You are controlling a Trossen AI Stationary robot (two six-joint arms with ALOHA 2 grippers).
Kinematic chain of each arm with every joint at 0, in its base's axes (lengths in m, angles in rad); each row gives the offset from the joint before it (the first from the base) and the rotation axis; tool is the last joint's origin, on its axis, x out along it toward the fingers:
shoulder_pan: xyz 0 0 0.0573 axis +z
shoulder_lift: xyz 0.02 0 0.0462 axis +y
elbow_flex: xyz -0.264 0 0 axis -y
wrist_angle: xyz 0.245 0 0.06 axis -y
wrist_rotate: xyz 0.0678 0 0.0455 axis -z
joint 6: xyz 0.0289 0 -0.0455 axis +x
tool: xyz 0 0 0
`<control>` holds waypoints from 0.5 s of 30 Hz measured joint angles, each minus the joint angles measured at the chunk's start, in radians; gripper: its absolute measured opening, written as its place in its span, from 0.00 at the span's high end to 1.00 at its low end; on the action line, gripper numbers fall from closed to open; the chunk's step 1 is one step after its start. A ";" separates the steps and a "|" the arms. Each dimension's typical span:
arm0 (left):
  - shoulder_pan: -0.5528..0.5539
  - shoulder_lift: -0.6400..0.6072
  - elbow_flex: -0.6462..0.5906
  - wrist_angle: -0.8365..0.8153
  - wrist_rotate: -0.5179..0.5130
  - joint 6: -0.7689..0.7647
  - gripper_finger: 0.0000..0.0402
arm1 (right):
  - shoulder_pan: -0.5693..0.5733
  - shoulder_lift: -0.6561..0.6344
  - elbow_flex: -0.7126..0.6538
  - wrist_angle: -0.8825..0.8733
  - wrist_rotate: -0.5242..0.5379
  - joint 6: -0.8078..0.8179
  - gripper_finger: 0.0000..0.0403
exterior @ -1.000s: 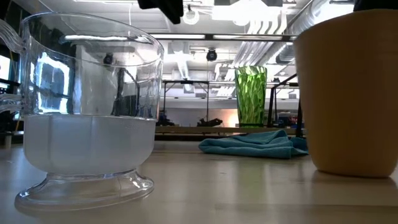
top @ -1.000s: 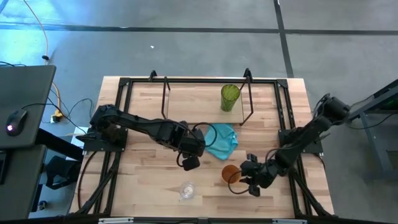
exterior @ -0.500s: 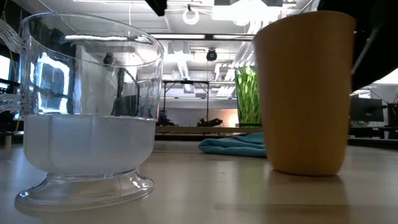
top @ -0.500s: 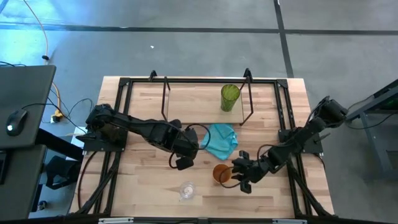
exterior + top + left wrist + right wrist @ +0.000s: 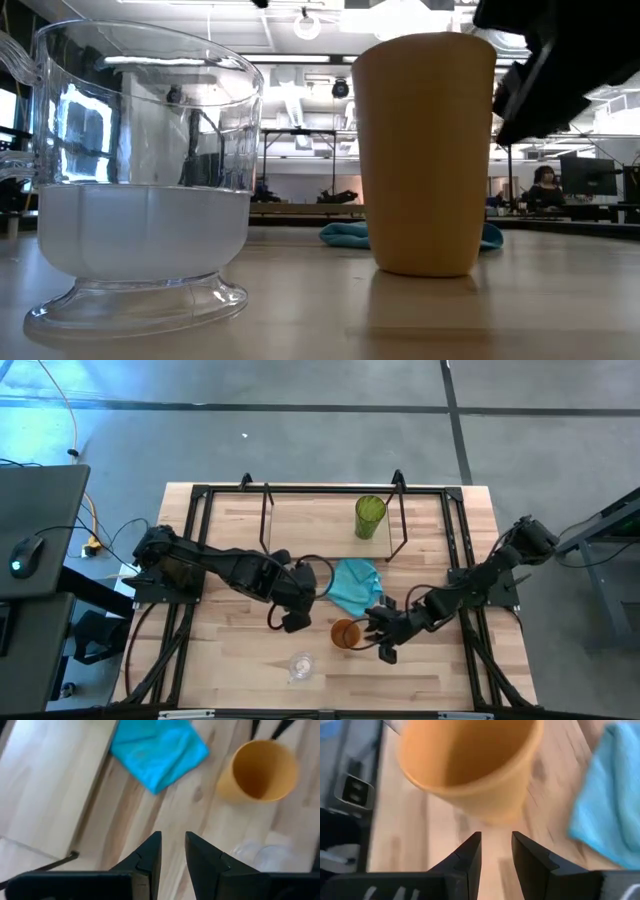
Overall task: Stack small to large cups/mugs on shelf
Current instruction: Put the yellow cup on the shelf
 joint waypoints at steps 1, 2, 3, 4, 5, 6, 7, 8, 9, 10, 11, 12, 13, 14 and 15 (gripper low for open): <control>0.000 0.000 0.000 0.019 0.009 0.004 0.81 | 0.000 -0.002 0.004 -0.035 -0.003 0.006 0.75; 0.000 0.001 0.000 0.037 0.017 0.009 0.81 | 0.000 -0.004 0.010 -0.070 -0.012 0.007 0.75; 0.000 0.007 0.001 0.056 0.026 0.013 0.81 | 0.000 -0.005 0.019 -0.093 -0.017 0.005 0.75; 0.000 0.013 0.001 0.076 0.034 0.020 0.81 | 0.000 -0.012 0.029 -0.116 -0.018 0.002 0.75; 0.000 0.019 0.000 0.087 0.042 0.025 0.81 | 0.000 -0.023 0.034 -0.135 -0.017 -0.009 0.75; 0.000 0.025 -0.002 0.091 0.046 0.028 0.81 | 0.000 -0.034 0.042 -0.146 -0.015 -0.019 0.75; 0.000 0.030 -0.006 0.105 0.049 0.030 0.81 | -0.001 -0.045 0.045 -0.147 -0.005 -0.034 0.75; 0.000 0.031 -0.021 0.130 0.060 0.031 0.81 | -0.001 -0.063 0.046 -0.155 0.008 -0.046 0.75; 0.000 0.031 -0.048 0.150 0.068 0.030 0.81 | -0.001 -0.085 0.046 -0.163 0.019 -0.060 0.75; 0.000 0.033 -0.078 0.172 0.082 0.028 0.81 | -0.001 -0.105 0.046 -0.160 0.035 -0.067 0.75; 0.000 0.036 -0.108 0.199 0.097 0.022 0.81 | -0.001 -0.126 0.047 -0.164 0.052 -0.073 0.75; 0.000 0.037 -0.139 0.233 0.109 0.011 0.81 | -0.001 -0.151 0.047 -0.179 0.068 -0.082 0.75; 0.000 0.037 -0.173 0.272 0.123 -0.001 0.81 | -0.001 -0.174 0.047 -0.188 0.081 -0.091 0.75; -0.001 0.036 -0.202 0.308 0.138 -0.013 0.81 | -0.001 -0.195 0.047 -0.184 0.093 -0.100 0.75; -0.002 0.034 -0.229 0.339 0.151 -0.028 0.81 | -0.001 -0.220 0.047 -0.187 0.107 -0.108 0.75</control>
